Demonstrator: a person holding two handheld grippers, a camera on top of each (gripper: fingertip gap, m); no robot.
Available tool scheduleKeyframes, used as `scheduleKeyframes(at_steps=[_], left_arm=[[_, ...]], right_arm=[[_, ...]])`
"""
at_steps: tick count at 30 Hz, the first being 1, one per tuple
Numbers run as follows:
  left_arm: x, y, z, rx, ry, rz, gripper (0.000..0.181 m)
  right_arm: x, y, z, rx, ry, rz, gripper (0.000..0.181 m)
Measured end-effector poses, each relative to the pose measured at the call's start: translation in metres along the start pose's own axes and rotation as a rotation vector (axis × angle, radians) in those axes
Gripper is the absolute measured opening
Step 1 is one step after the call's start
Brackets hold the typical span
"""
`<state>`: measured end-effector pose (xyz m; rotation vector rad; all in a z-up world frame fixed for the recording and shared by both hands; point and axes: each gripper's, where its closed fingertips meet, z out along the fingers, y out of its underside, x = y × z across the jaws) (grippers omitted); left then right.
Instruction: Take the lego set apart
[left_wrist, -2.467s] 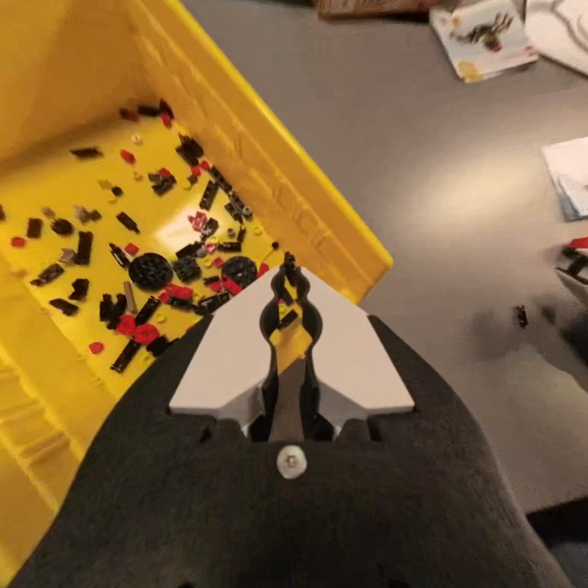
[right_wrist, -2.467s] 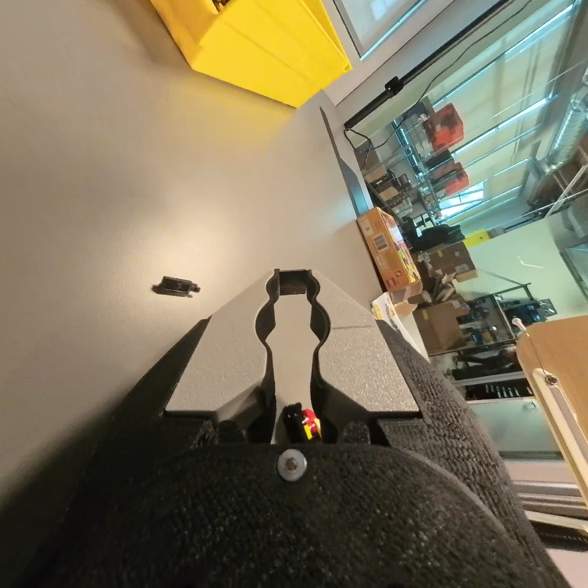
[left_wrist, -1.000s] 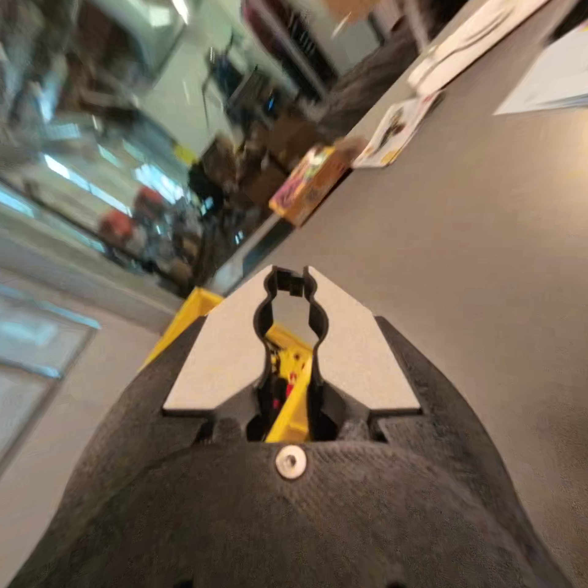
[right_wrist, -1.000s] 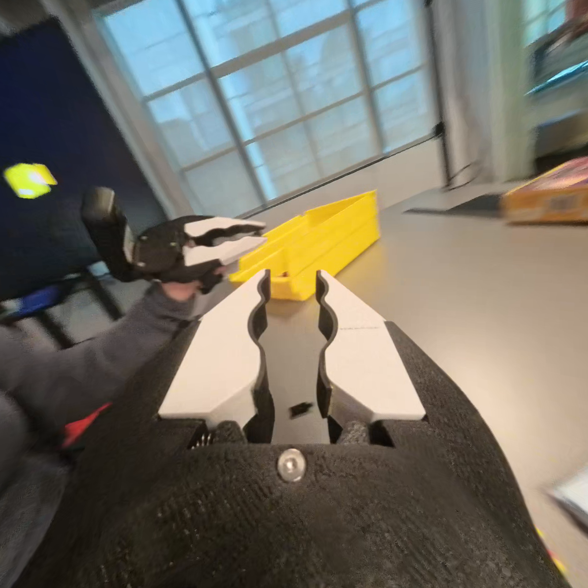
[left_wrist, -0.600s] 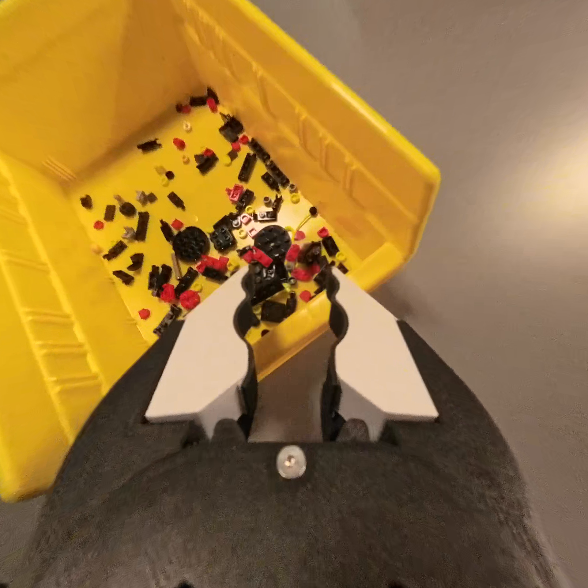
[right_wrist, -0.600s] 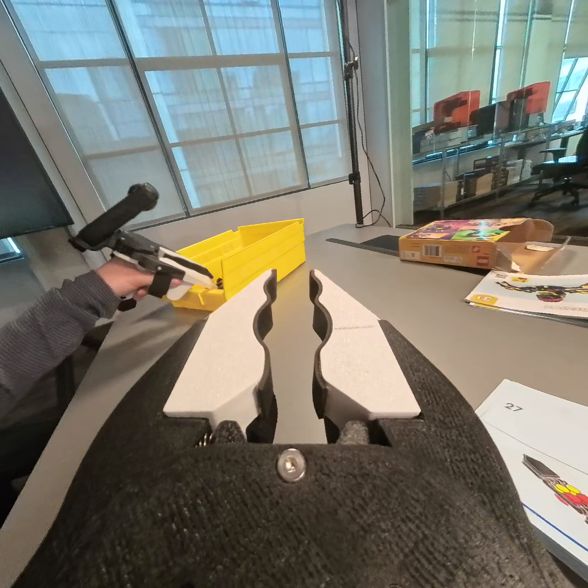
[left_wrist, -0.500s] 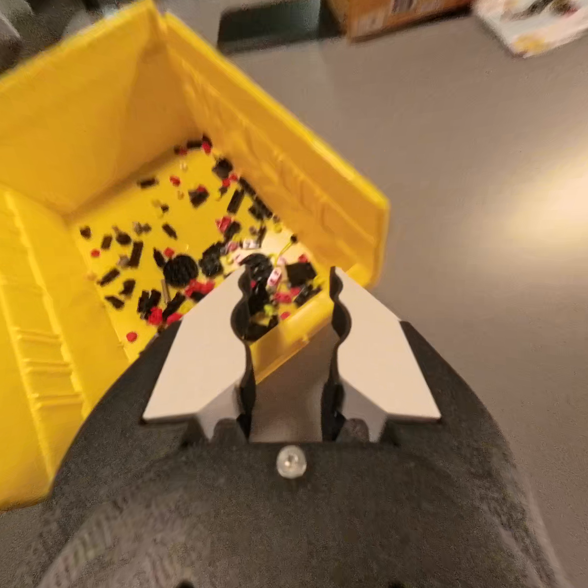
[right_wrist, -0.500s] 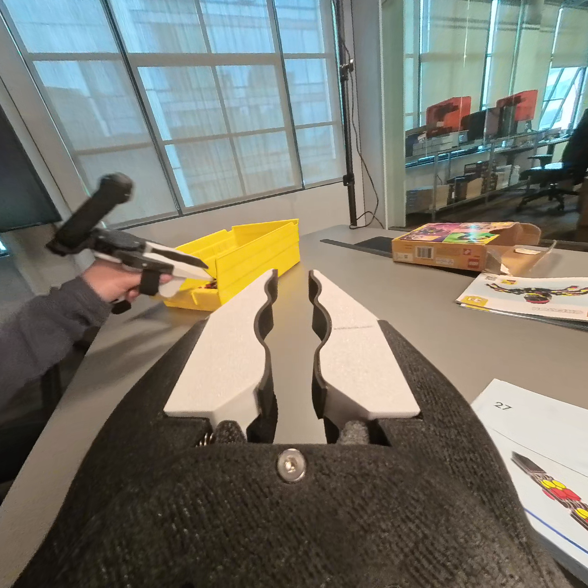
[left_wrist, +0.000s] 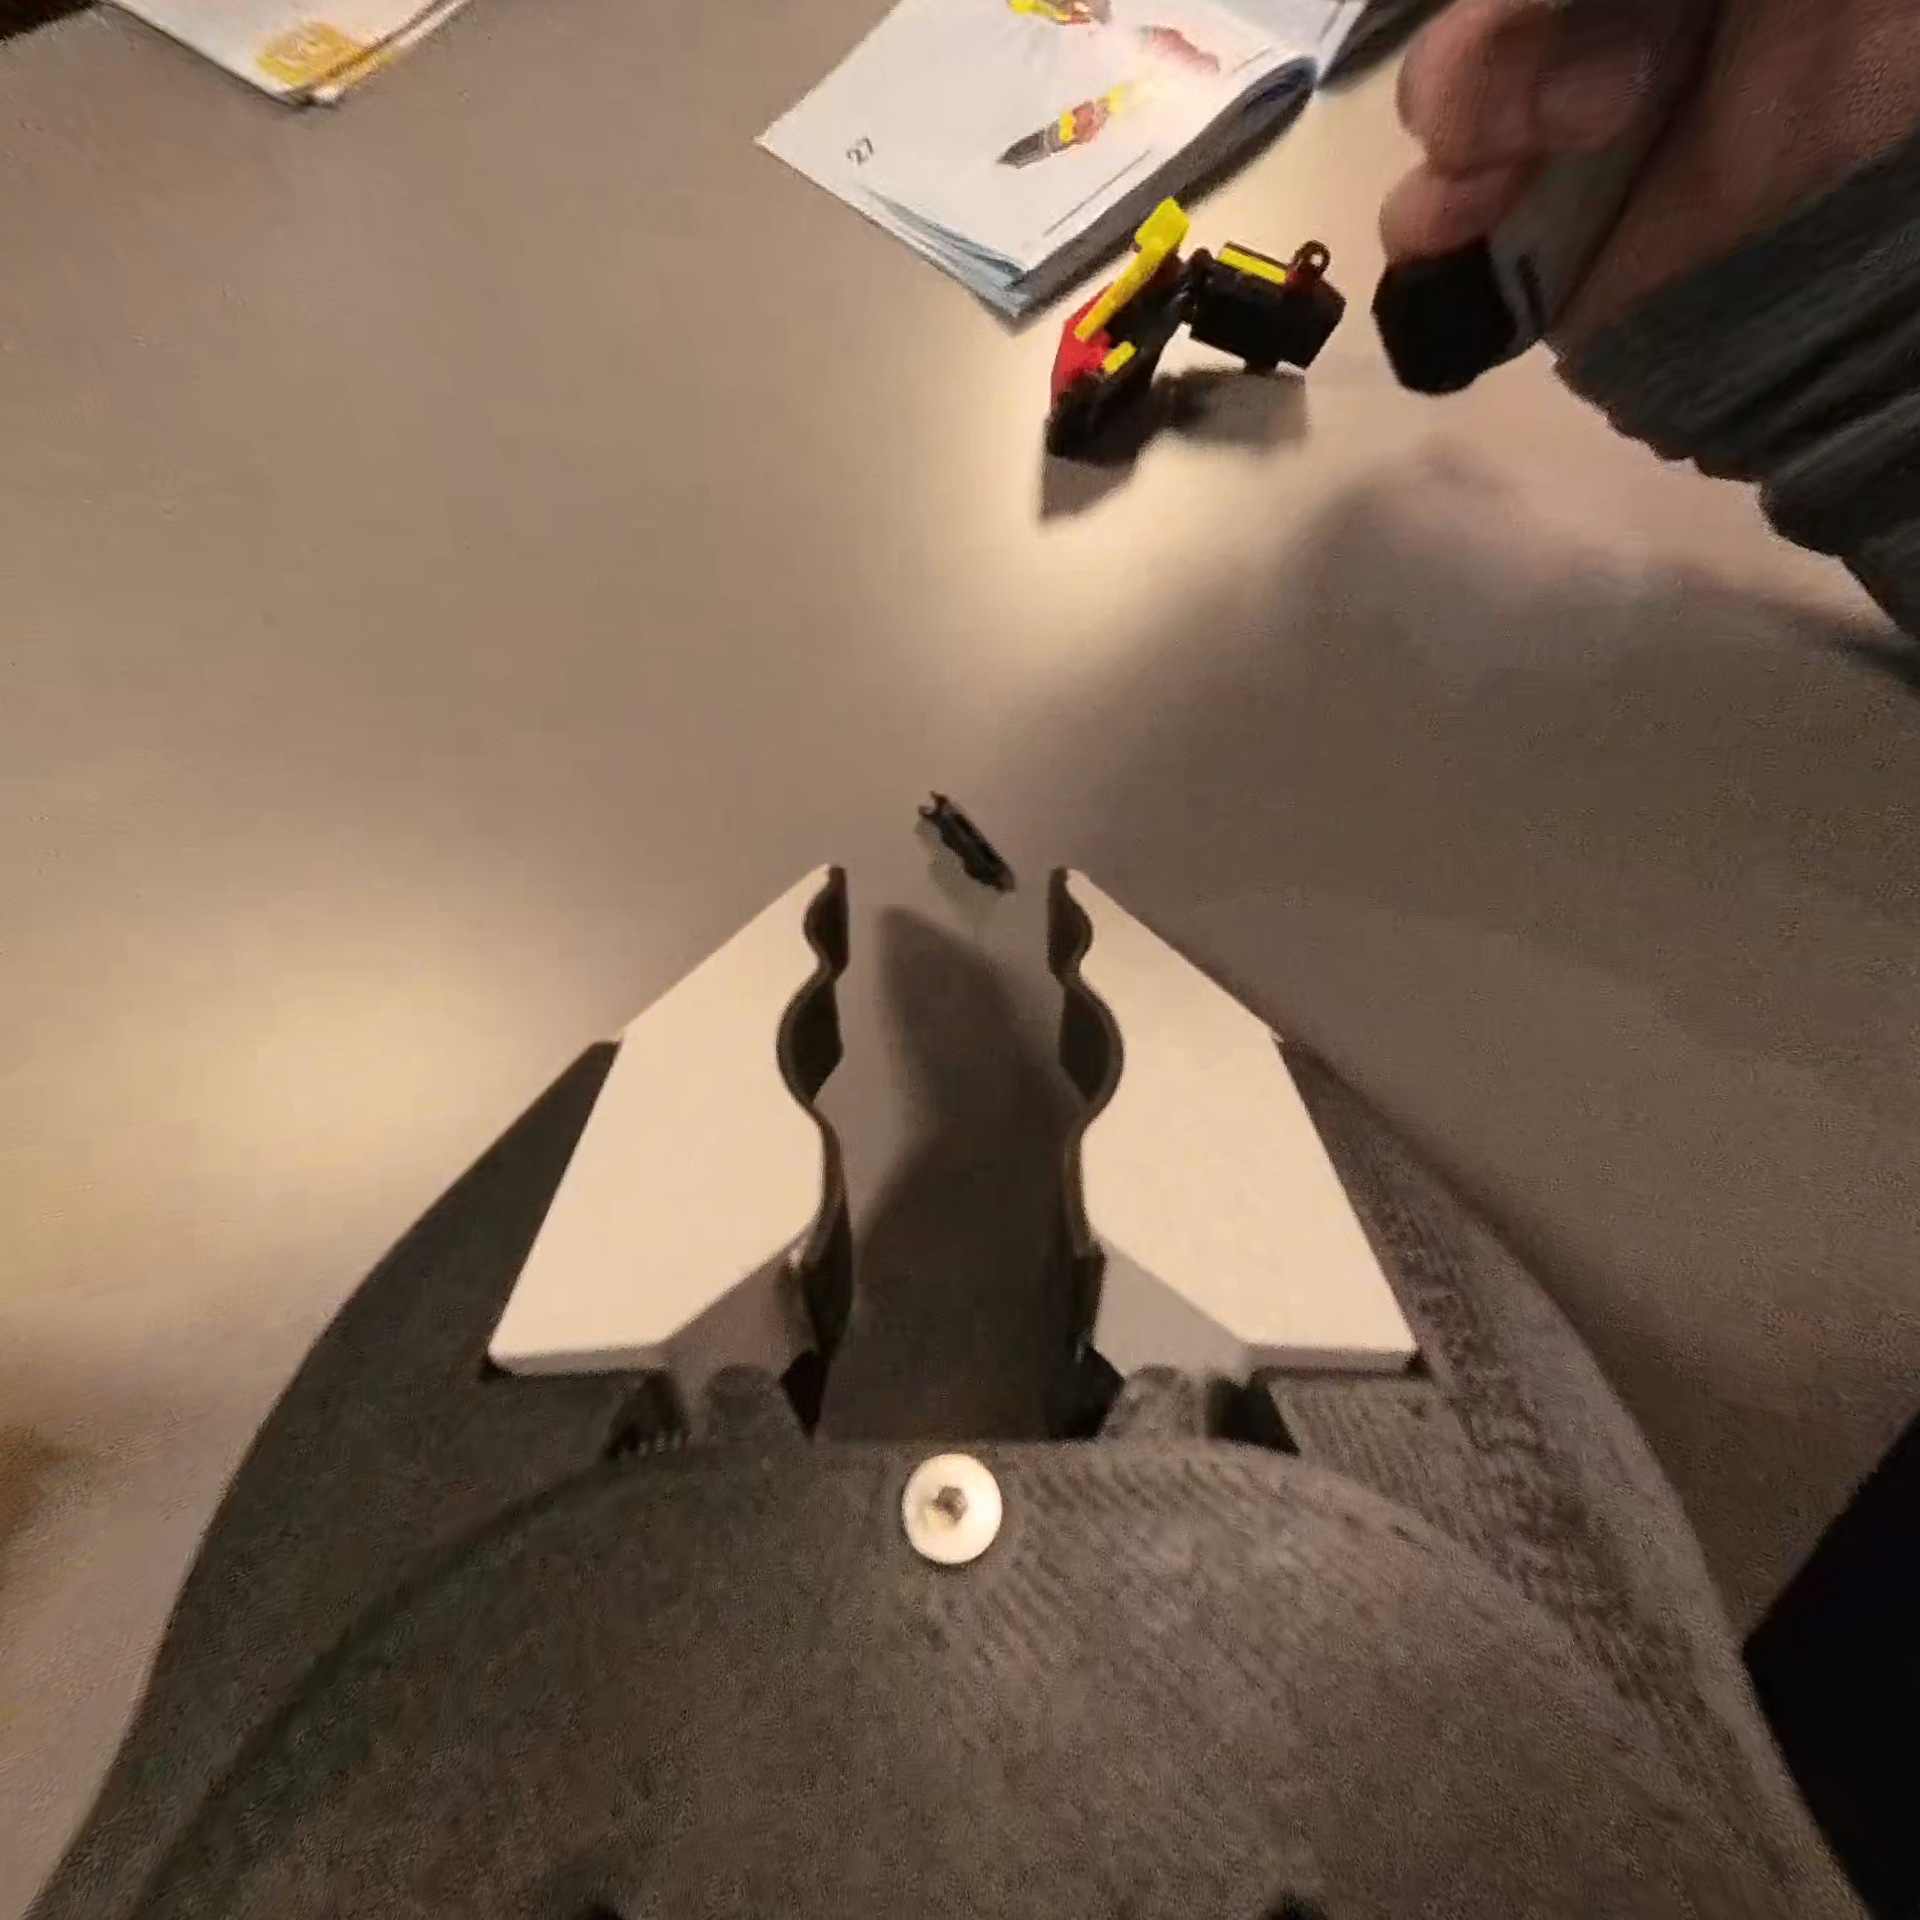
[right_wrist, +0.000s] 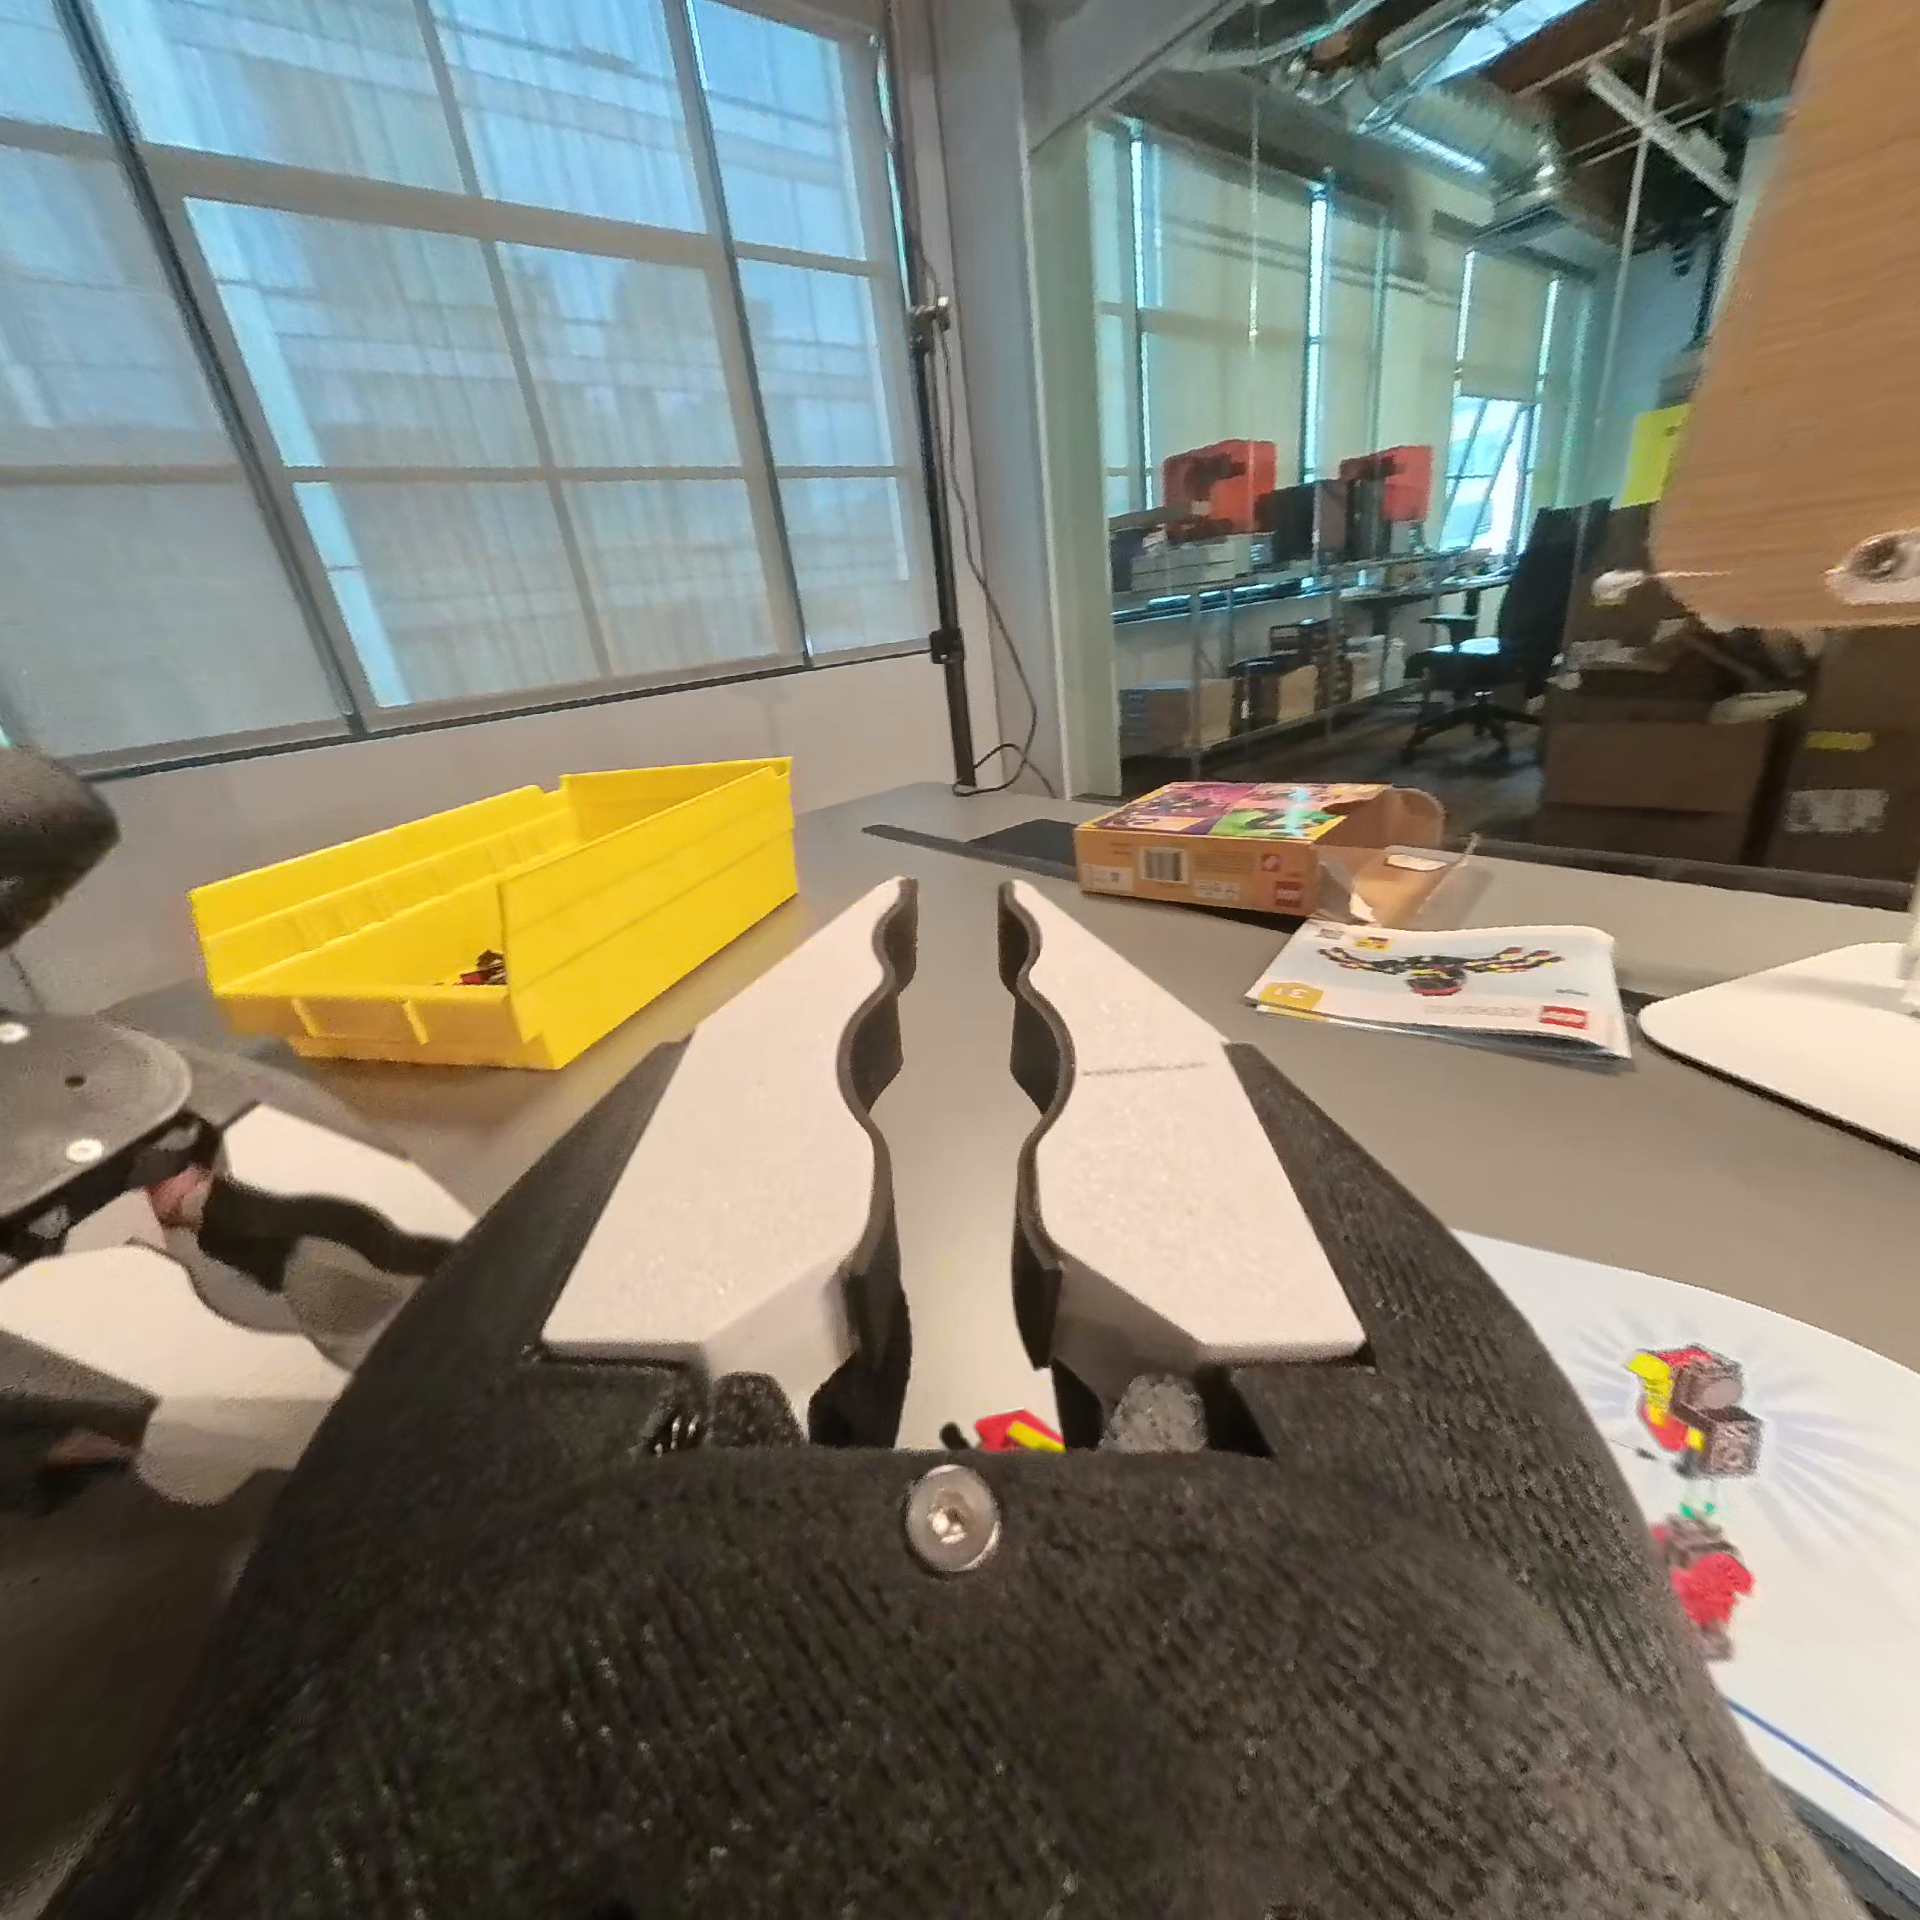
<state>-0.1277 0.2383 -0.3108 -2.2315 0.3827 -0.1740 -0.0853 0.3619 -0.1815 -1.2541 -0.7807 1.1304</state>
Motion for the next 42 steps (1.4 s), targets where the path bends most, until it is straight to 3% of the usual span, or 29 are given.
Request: scheduleKeyframes(at_steps=[6, 8, 12, 16, 18, 21, 24, 25, 28, 31, 34, 39, 42], left_arm=[[0.0, -0.001, 0.014, -0.032, 0.009, -0.001, 0.032], [0.0, -0.001, 0.014, -0.05, 0.01, -0.005, 0.004], [-0.018, -0.004, -0.003, -0.029, -0.067, 0.053, 0.004], [-0.102, -0.026, -0.084, 0.164, -0.418, 0.056, 0.004], [-0.157, -0.021, -0.13, 0.175, -0.596, -0.002, 0.004], [-0.228, 0.019, -0.171, 0.004, -0.75, -0.153, 0.003], [-0.268, 0.065, -0.172, -0.188, -0.706, -0.342, 0.003], [-0.274, 0.075, -0.17, -0.231, -0.691, -0.388, 0.009], [-0.287, 0.092, -0.171, -0.312, -0.691, -0.469, 0.053], [-0.294, 0.088, -0.178, -0.298, -0.754, -0.476, 0.074], [-0.292, 0.08, -0.181, -0.258, -0.744, -0.501, 0.082], [-0.281, 0.089, -0.169, -0.328, -0.615, -0.629, 0.115], [-0.278, 0.069, -0.173, -0.263, -0.644, -0.593, 0.116]], right_arm=[[0.012, -0.004, -0.004, 0.016, 0.041, -0.003, 0.013], [0.014, -0.003, -0.005, 0.013, 0.049, -0.006, 0.013], [0.023, -0.006, -0.009, 0.01, 0.077, -0.028, 0.012], [0.036, -0.012, -0.018, -0.024, 0.086, -0.044, 0.012], [0.043, -0.011, -0.022, -0.054, 0.084, -0.02, 0.014], [0.05, 0.002, -0.025, -0.171, 0.083, -0.039, 0.018], [0.048, 0.033, -0.034, -0.425, 0.037, -0.091, 0.025], [0.045, 0.045, -0.04, -0.522, 0.01, -0.104, 0.028], [0.037, 0.082, -0.064, -0.796, -0.043, -0.185, 0.035], [0.036, 0.109, -0.08, -0.977, -0.053, -0.271, 0.043], [0.033, 0.116, -0.082, -1.027, -0.061, -0.306, 0.043], [0.031, 0.12, -0.082, -1.061, -0.057, -0.34, 0.036], [0.037, 0.12, -0.082, -1.065, -0.03, -0.391, 0.023]])
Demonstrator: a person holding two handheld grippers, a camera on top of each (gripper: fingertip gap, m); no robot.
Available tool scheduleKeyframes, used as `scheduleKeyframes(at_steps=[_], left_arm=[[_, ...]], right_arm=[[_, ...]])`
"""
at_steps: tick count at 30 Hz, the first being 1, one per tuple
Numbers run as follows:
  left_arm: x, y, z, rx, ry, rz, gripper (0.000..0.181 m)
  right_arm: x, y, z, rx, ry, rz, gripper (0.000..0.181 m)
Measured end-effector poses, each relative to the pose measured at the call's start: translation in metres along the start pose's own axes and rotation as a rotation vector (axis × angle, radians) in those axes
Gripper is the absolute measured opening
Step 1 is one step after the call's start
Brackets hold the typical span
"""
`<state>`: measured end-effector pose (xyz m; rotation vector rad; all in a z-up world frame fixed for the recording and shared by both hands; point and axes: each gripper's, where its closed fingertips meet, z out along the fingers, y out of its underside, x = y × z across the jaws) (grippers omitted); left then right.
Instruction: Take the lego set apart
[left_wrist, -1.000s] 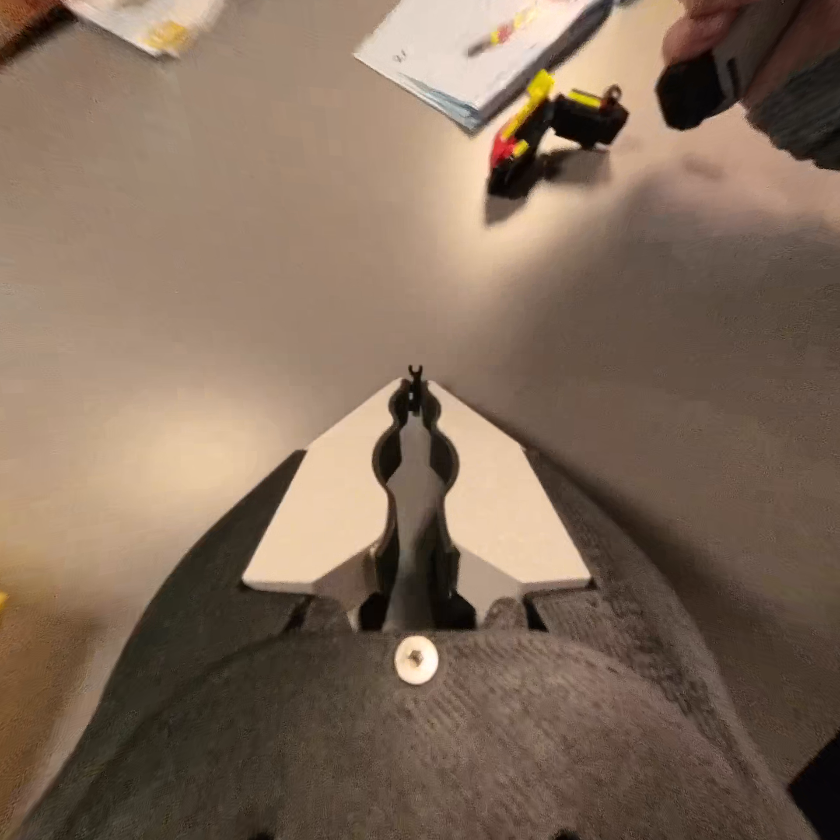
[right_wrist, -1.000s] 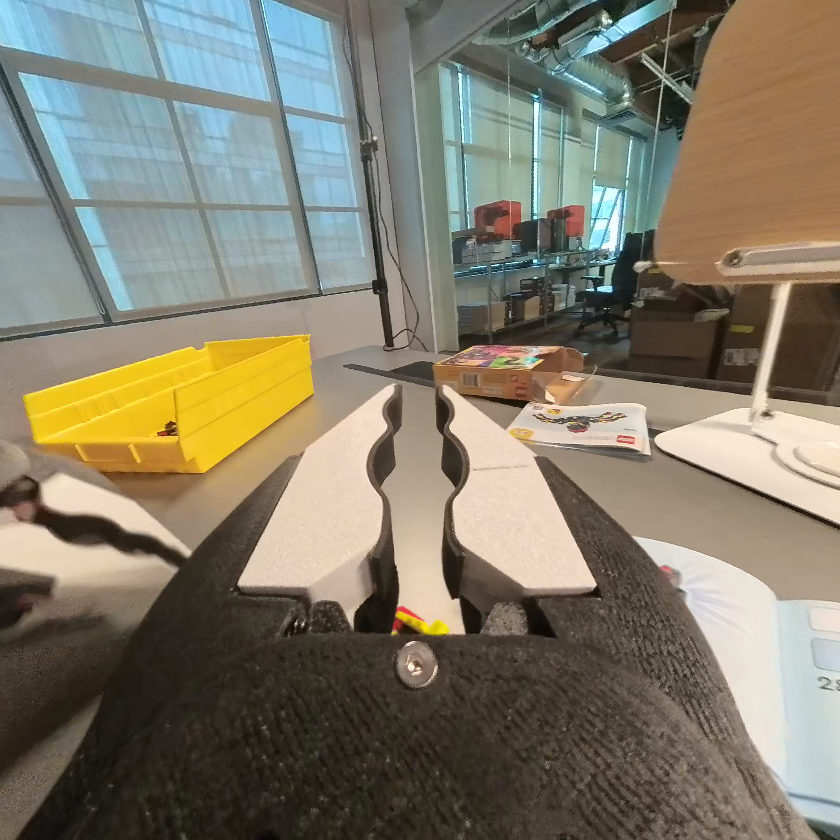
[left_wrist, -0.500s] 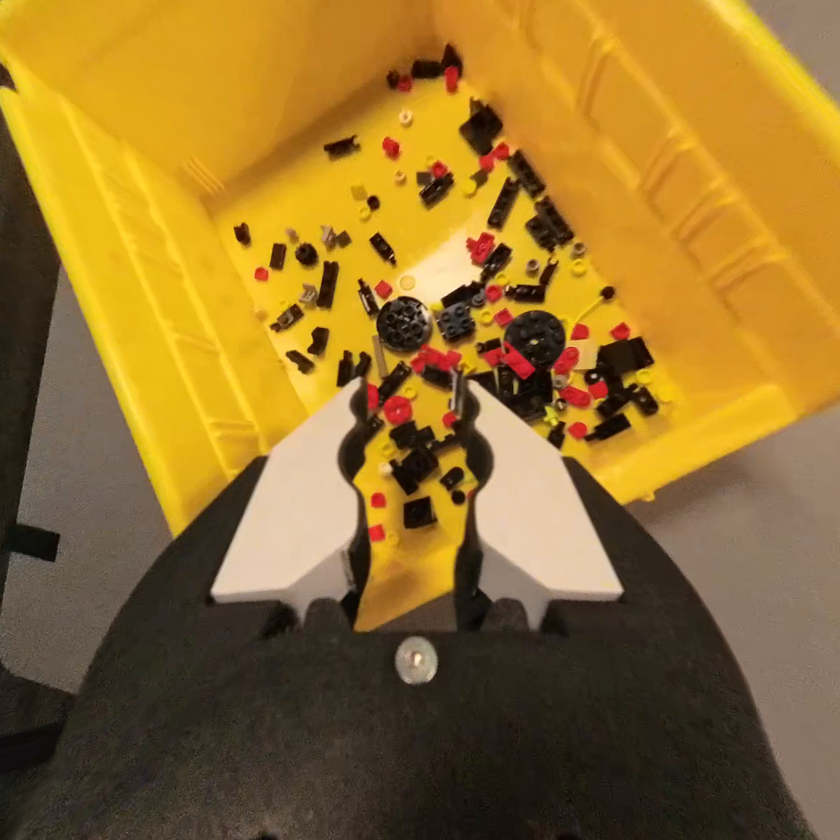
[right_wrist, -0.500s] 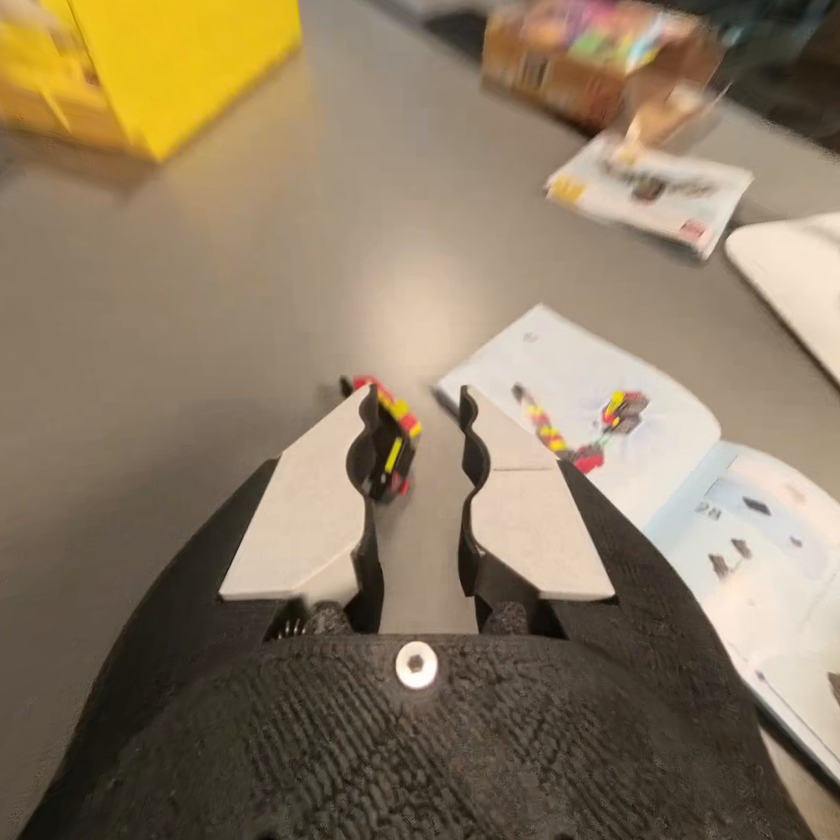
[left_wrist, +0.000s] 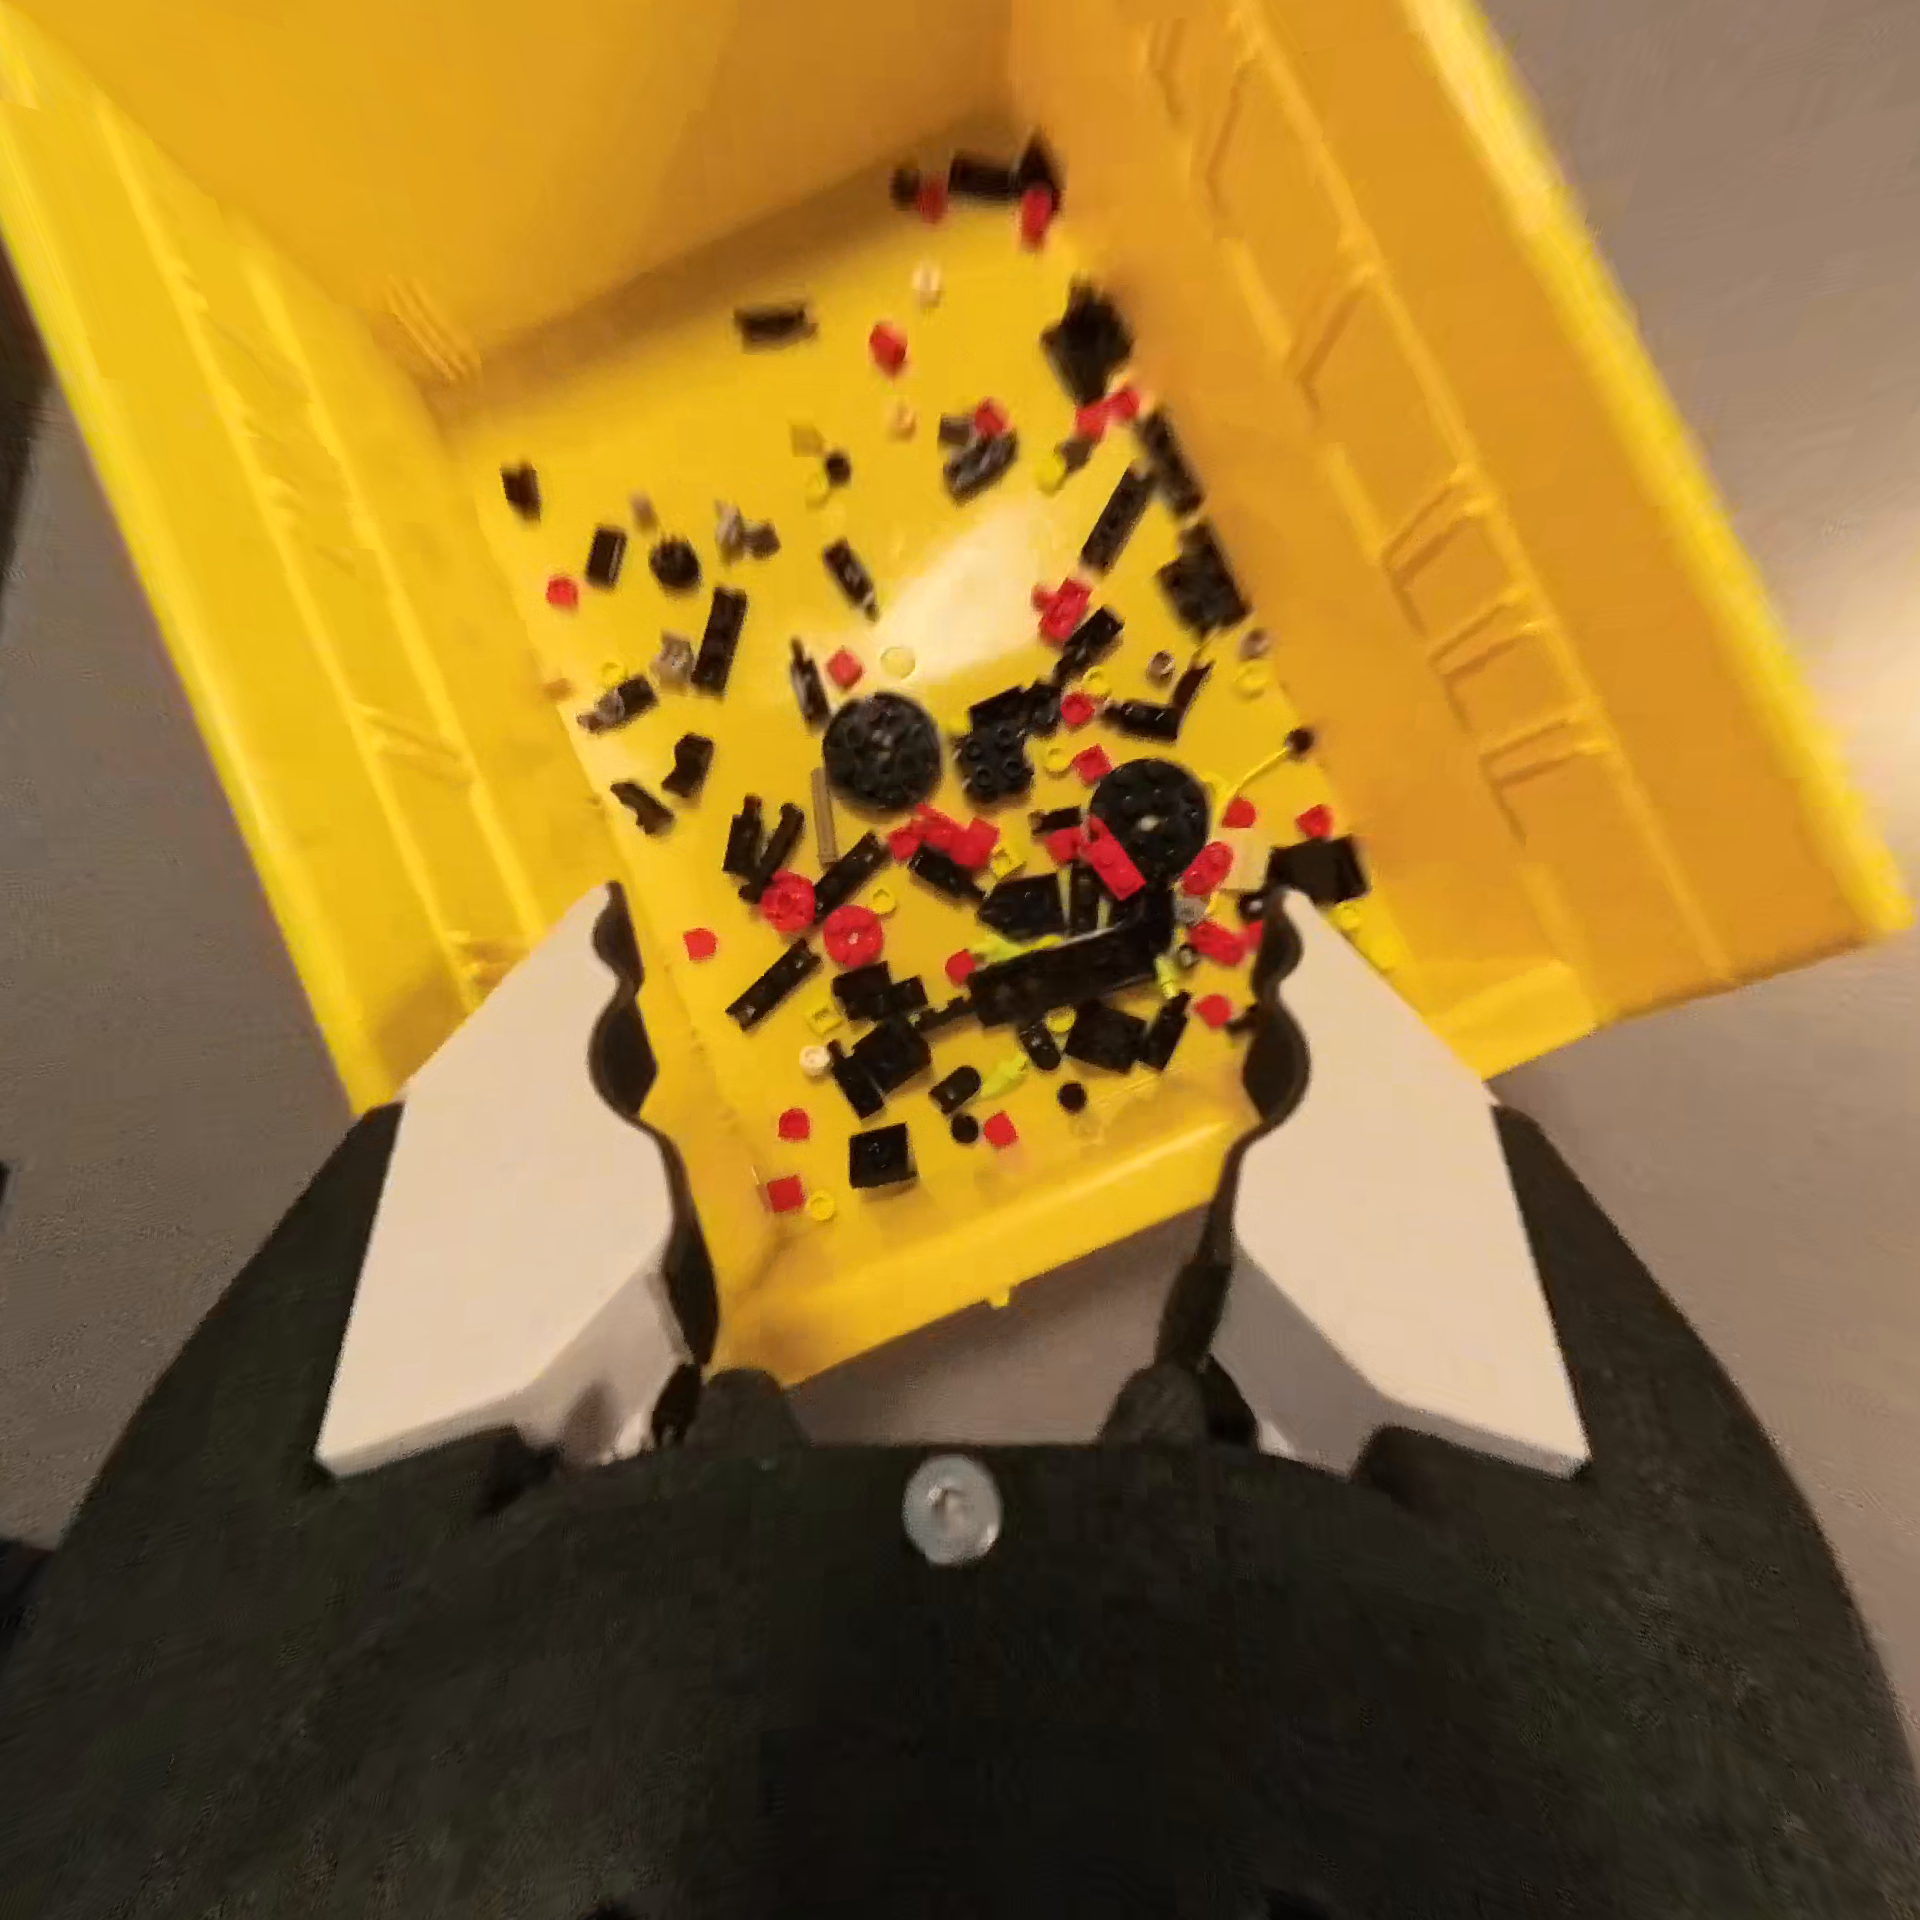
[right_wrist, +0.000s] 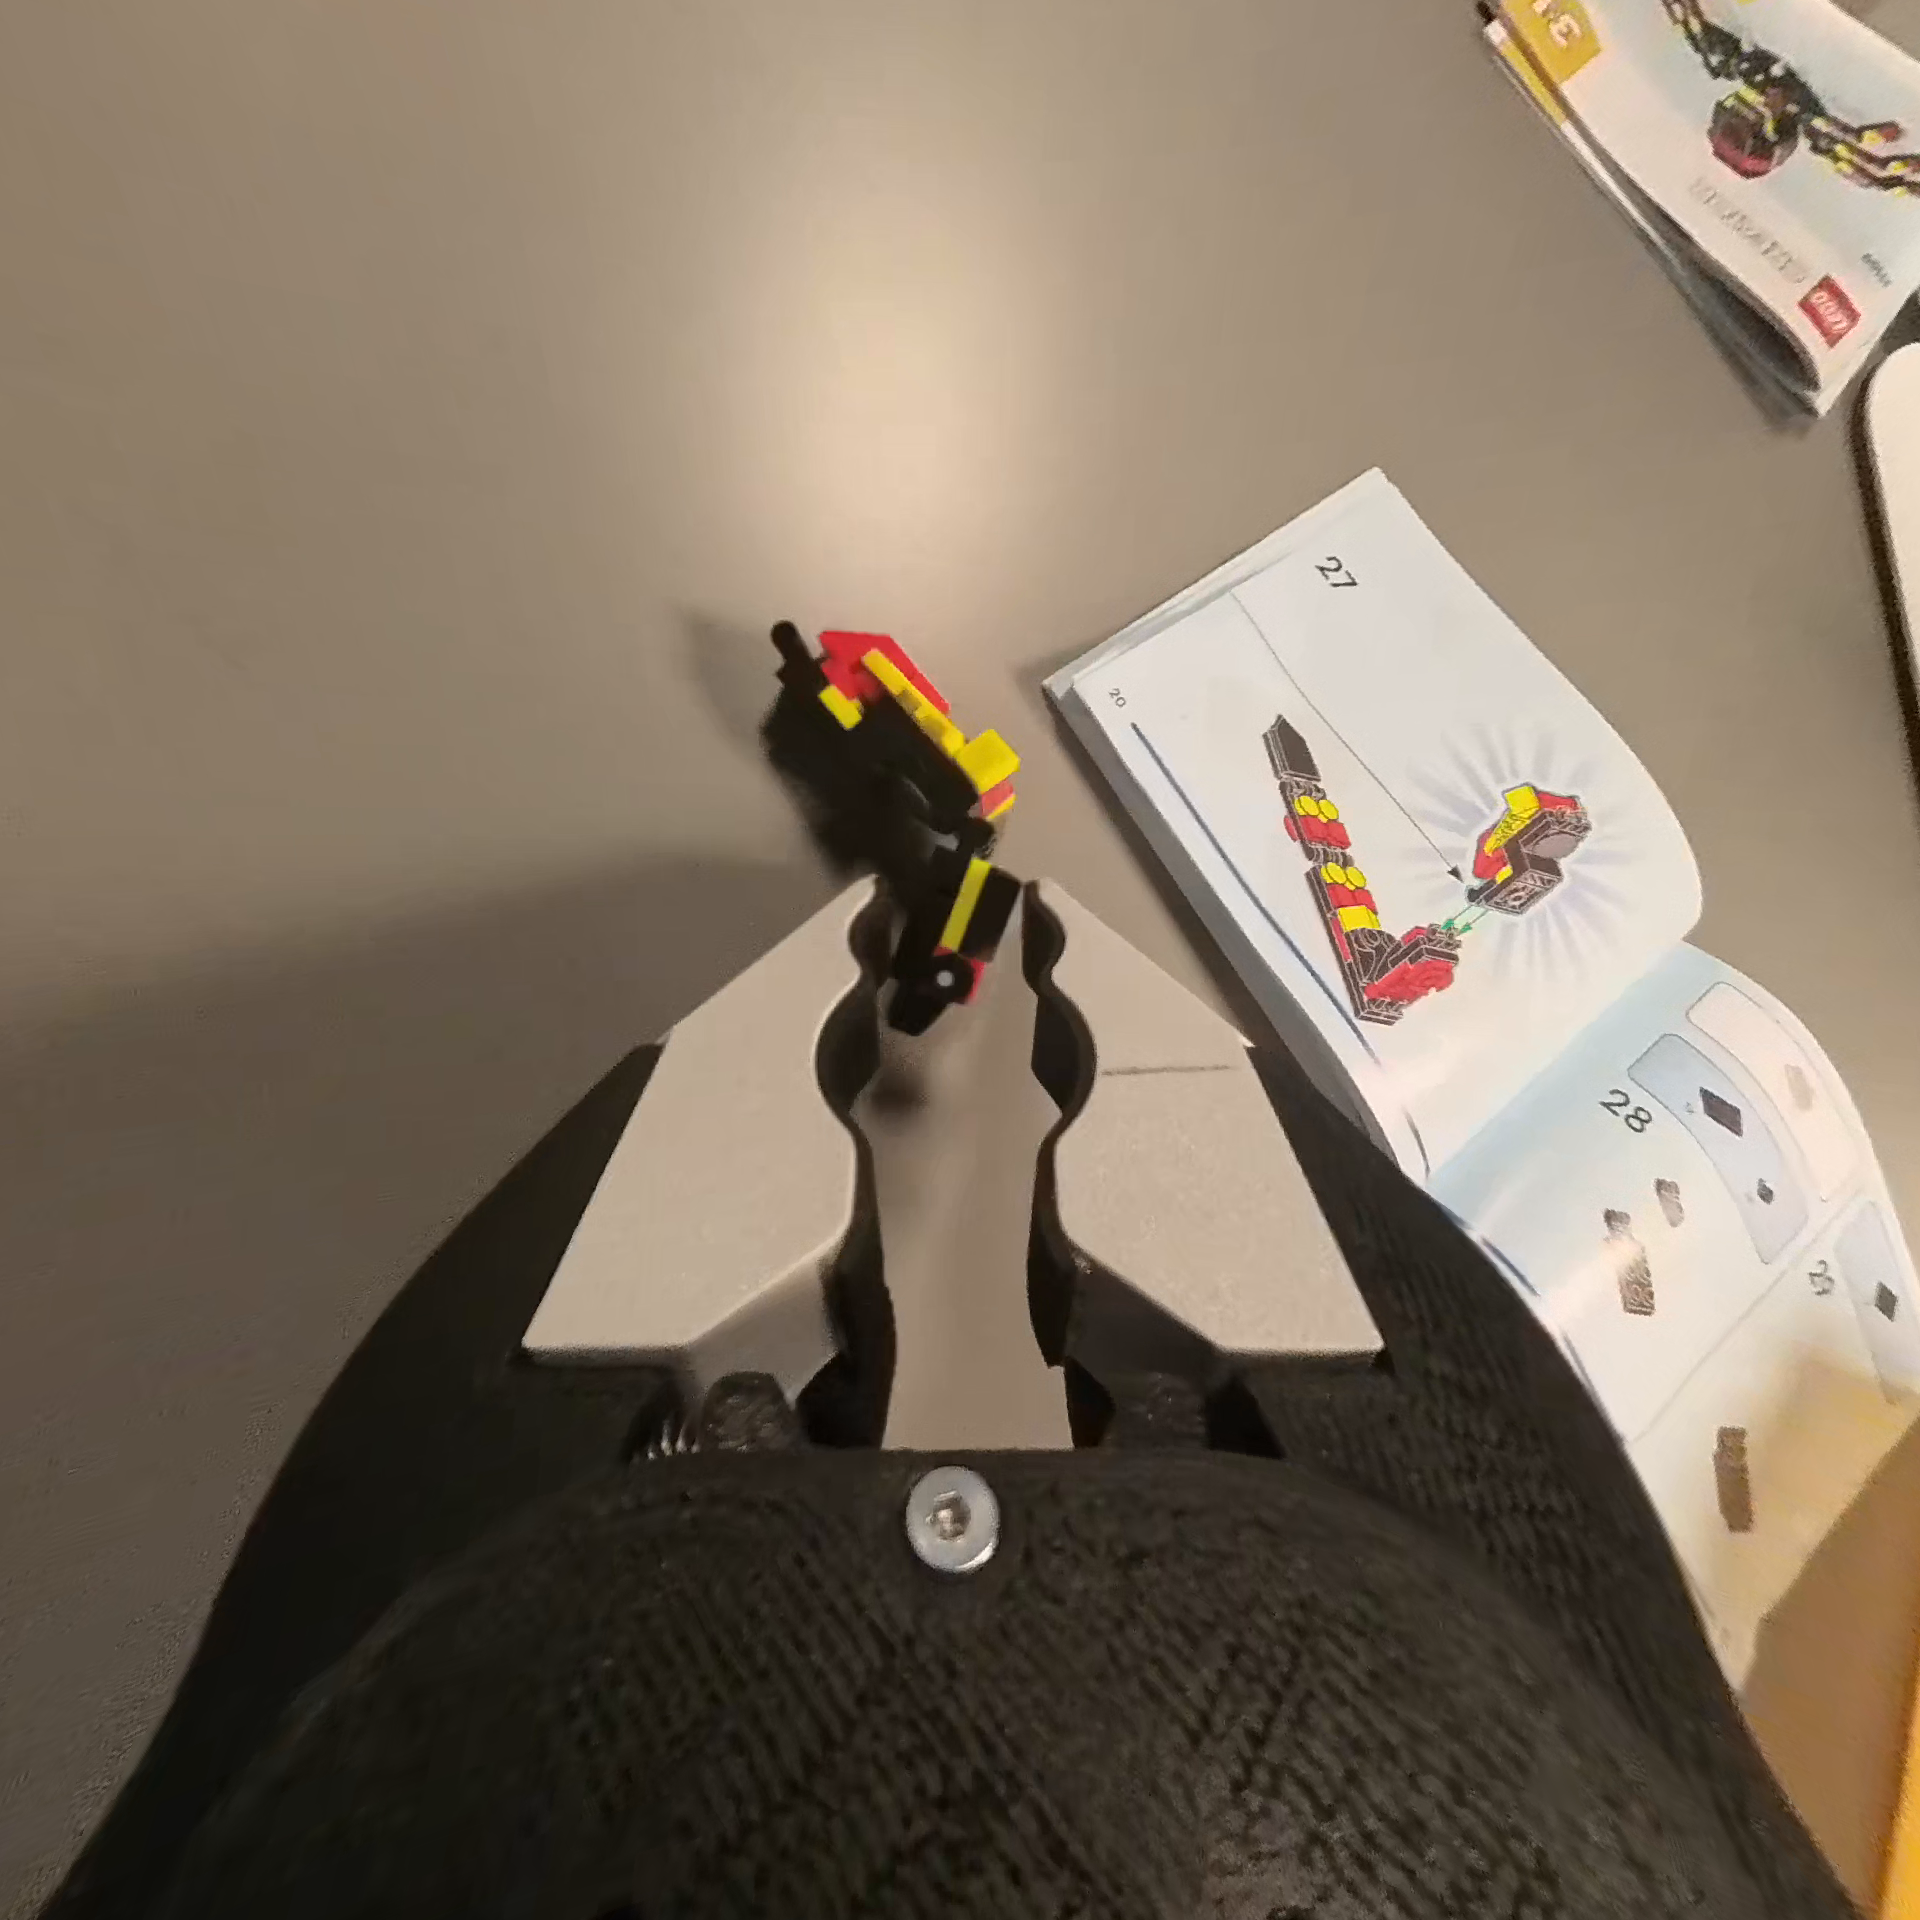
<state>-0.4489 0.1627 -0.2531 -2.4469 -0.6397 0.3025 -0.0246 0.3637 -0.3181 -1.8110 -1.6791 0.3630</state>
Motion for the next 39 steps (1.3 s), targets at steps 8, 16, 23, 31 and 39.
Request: scheduleKeyframes(at_steps=[8, 16, 23, 31, 39], left_arm=[[0.262, 0.001, -0.076, 0.546, 0.562, 0.562, 0.073], [0.367, 0.034, -0.013, 0.548, 0.371, 1.05, 0.052], [0.366, 0.017, -0.03, 0.706, 0.385, 1.079, 0.022], [0.359, 0.033, -0.032, 0.967, 0.14, 1.491, 0.021], [0.317, 0.019, -0.02, 1.055, 0.022, 1.507, 0.021]], right_arm=[[-0.002, -0.049, 0.003, 0.194, 0.201, -0.279, 0.014], [-0.028, -0.097, -0.001, 0.39, 0.407, -0.527, 0.014], [-0.03, -0.109, -0.019, 0.471, 0.513, -0.63, 0.014], [-0.052, -0.096, -0.016, 0.479, 0.565, -0.914, 0.014], [0.004, -0.057, -0.043, 0.575, 0.262, -0.375, 0.013]])
